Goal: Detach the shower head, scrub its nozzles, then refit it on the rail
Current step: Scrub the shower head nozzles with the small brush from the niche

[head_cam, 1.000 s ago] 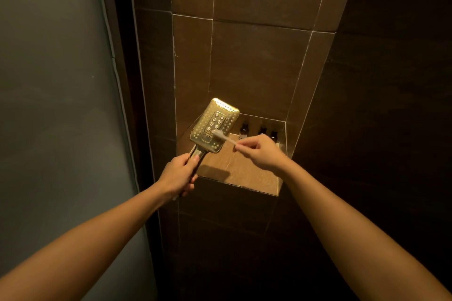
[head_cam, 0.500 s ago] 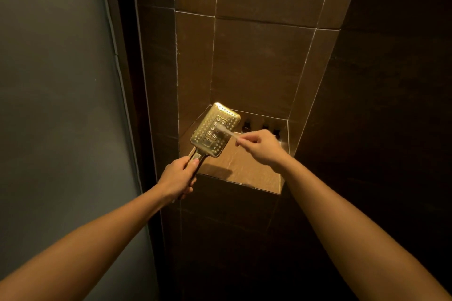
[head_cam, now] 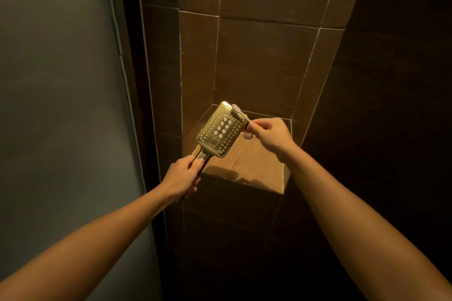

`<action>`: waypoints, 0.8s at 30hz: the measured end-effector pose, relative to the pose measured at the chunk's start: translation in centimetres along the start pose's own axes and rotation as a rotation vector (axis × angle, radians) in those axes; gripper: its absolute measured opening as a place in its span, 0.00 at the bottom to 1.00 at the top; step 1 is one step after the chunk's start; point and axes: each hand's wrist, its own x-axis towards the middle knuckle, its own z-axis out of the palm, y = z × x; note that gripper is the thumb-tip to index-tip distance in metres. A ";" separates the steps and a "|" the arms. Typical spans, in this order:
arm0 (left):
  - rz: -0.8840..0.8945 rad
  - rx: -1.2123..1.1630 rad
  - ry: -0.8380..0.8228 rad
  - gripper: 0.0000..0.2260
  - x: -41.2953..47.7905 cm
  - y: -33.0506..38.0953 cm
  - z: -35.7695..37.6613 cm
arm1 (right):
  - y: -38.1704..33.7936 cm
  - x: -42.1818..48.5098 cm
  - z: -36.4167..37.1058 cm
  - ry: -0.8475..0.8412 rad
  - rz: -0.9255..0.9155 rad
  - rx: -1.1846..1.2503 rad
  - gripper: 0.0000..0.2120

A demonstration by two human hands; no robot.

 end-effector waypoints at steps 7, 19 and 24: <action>-0.010 0.009 0.049 0.12 0.1 -0.5 0.2 | 0.8 -3.1 3.5 -0.271 0.018 -0.098 0.08; 0.012 0.038 0.073 0.12 0.1 -0.3 0.1 | 0.3 -2.7 2.9 -0.198 0.044 -0.062 0.09; 0.027 0.055 0.086 0.11 0.0 0.1 0.2 | -0.7 -0.2 0.3 -0.001 0.044 0.018 0.09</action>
